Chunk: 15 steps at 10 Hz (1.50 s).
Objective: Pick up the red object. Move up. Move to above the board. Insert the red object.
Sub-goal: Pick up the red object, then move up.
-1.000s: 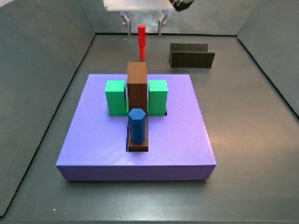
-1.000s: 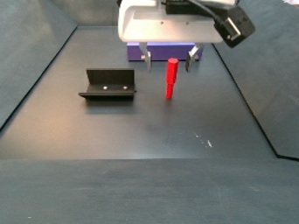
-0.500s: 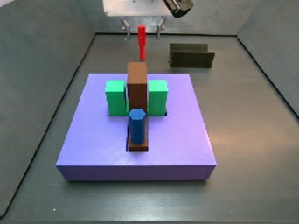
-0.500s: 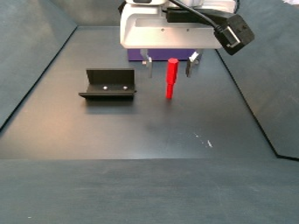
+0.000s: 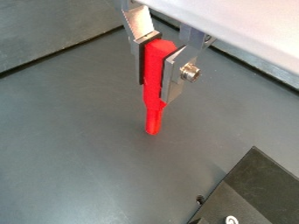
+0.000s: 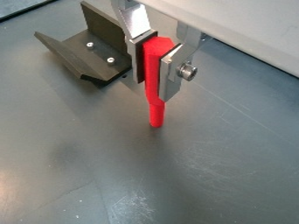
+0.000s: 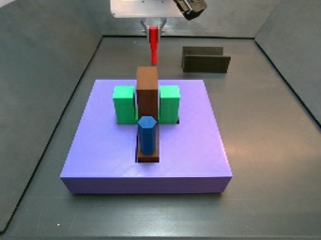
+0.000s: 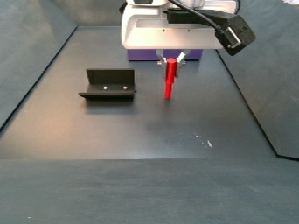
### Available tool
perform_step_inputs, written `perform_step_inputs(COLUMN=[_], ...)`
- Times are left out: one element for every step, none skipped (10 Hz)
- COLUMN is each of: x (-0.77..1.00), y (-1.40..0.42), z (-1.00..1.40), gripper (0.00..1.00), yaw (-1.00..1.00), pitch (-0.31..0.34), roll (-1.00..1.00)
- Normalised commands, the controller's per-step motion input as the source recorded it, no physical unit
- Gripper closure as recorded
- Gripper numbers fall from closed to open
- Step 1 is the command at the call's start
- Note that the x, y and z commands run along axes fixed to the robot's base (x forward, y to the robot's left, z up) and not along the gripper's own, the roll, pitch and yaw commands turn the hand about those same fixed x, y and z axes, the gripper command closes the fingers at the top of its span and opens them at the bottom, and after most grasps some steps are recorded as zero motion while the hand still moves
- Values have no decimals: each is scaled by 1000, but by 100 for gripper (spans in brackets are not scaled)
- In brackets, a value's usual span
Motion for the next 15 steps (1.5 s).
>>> perform_step_inputs(x=[0,0,0,0,0,0,0,0,0,0,0,0,0,0,25], y=[0,0,0,0,0,0,0,0,0,0,0,0,0,0,51], z=[0,0,0,0,0,0,0,0,0,0,0,0,0,833,824], gripper=[100,100,100,100,100,100,100,100,100,100,100,100,100,100,100], yaw=[0,0,0,0,0,0,0,0,0,0,0,0,0,0,-7], pitch=[0,0,0,0,0,0,0,0,0,0,0,0,0,0,-6], roll=[0,0,0,0,0,0,0,0,0,0,0,0,0,0,8])
